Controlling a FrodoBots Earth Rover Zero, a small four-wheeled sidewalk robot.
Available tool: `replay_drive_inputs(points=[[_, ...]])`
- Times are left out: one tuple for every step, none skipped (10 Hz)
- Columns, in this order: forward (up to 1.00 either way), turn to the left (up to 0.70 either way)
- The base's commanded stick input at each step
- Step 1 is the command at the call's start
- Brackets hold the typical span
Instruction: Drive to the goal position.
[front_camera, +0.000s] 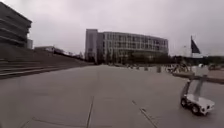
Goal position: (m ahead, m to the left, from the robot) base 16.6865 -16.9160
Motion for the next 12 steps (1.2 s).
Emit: replay_drive_inputs(points=[[1.0,0.0],[1.0,0.0],[1.0,0.0],[1.0,0.0],[1.0,0.0],[1.0,0.0],[1.0,0.0],[1.0,0.0],[1.0,0.0],[1.0,0.0],[1.0,0.0],[1.0,0.0]])
